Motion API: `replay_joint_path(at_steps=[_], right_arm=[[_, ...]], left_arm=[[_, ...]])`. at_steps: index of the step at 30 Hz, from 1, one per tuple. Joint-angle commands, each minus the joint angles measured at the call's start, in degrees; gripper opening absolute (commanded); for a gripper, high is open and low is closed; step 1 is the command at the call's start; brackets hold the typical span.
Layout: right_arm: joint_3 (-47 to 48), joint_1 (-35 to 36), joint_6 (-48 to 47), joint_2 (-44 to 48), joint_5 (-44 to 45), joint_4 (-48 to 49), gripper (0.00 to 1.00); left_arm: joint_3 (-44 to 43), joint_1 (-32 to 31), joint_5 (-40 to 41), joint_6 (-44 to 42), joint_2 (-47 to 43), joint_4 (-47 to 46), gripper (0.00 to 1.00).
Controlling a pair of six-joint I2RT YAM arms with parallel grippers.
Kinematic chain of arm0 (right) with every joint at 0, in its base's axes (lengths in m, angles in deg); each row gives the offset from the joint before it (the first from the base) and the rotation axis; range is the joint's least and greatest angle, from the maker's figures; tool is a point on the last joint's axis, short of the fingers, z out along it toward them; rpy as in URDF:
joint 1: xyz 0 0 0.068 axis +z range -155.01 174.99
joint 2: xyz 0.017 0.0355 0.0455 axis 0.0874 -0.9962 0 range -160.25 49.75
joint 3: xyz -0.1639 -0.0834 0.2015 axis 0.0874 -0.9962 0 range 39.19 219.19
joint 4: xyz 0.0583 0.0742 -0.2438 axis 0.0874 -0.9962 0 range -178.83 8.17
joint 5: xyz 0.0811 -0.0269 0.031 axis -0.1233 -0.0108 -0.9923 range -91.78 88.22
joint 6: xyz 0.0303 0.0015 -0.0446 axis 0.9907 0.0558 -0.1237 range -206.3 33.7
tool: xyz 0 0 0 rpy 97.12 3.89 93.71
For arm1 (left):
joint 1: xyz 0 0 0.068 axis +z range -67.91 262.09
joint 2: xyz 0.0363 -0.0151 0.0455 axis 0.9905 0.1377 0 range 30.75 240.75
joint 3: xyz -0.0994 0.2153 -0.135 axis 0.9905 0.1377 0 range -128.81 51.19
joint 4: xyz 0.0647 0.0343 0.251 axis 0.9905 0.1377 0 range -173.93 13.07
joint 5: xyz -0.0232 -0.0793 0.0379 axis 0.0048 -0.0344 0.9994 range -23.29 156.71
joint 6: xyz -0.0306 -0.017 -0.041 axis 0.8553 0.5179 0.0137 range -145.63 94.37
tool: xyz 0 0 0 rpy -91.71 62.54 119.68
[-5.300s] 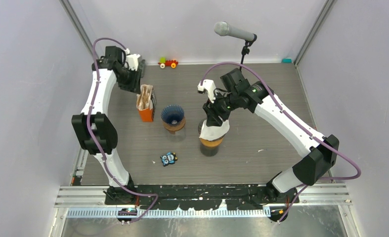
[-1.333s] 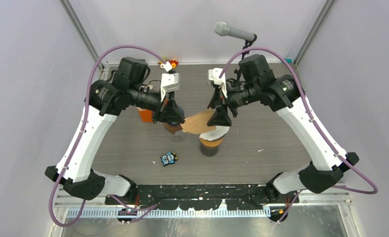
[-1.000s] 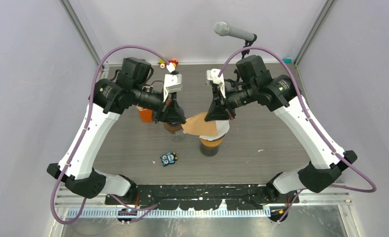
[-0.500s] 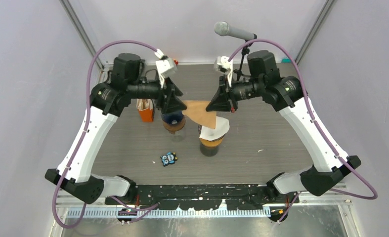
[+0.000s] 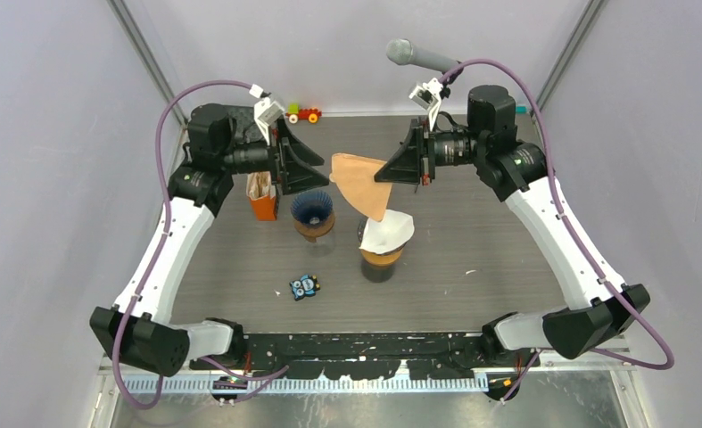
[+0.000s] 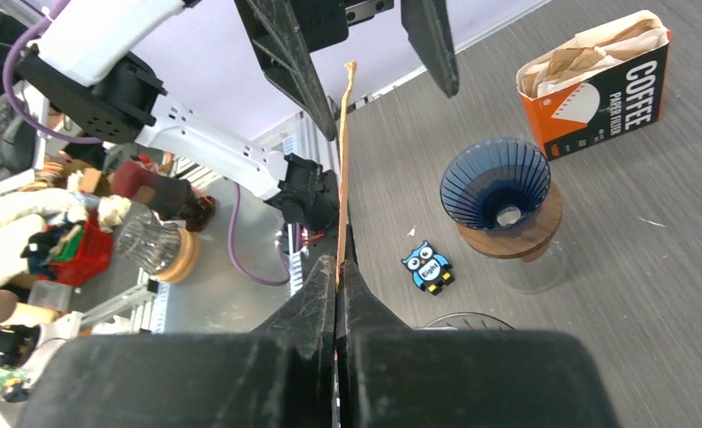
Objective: Place the coffee filter in the dripper
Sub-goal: Place the coffee filter in the coffee dripper.
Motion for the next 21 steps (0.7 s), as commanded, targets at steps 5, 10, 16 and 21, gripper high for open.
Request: replay_joint_path(at_steps=[5,10,16,21], right_arm=[[-3.90,-1.48,14.02,1.16,-4.86,16.88,0.01],[-5.14,-1.52,16.37,1.12,-6.00,19.56,0.01],[-6.16,-1.50,17.82,1.22,-6.97,21.81,0.01],[-6.78,-1.52,18.53,1.12,-8.04,22.77,0.01]], left_arm=[[1.41,-0.68,-4.41,3.07,-2.85,-8.45,0.60],[1.35,-1.23,-2.60,4.51,-1.92,-10.03,0.57],[-0.43,-1.41,-1.04,5.98,0.13,-10.75,0.55],[-1.58,-1.41,0.52,6.31,0.99,-10.58,0.53]])
